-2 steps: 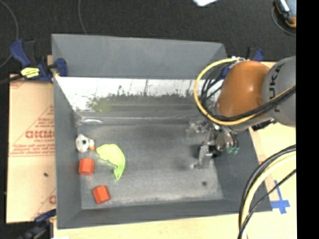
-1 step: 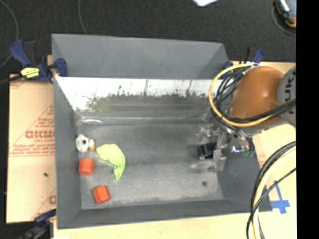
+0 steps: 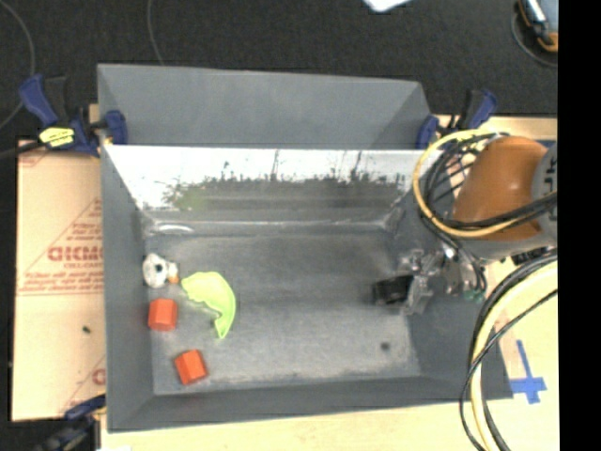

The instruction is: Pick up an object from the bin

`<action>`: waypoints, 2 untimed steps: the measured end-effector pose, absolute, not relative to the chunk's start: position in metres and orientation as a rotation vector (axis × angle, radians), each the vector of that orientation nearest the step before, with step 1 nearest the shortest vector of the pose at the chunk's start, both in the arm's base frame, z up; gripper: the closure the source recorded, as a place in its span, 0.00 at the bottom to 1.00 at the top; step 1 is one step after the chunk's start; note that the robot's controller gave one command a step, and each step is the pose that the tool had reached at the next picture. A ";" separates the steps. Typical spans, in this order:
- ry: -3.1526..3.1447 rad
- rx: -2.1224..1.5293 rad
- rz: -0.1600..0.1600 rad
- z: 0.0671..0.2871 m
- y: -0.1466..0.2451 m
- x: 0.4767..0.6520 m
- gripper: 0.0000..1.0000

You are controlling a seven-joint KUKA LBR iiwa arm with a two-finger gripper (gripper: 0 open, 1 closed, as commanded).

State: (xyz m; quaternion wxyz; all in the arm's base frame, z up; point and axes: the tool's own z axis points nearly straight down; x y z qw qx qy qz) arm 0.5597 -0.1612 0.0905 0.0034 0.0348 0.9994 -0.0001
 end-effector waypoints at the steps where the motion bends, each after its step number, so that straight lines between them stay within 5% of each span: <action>1: 3.133 0.109 0.000 0.091 -0.161 0.560 1.00; 2: 3.120 0.128 -0.003 0.176 -0.154 0.559 1.00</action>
Offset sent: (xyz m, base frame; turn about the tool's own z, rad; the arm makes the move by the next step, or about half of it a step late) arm -0.0033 0.0086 0.0793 0.0143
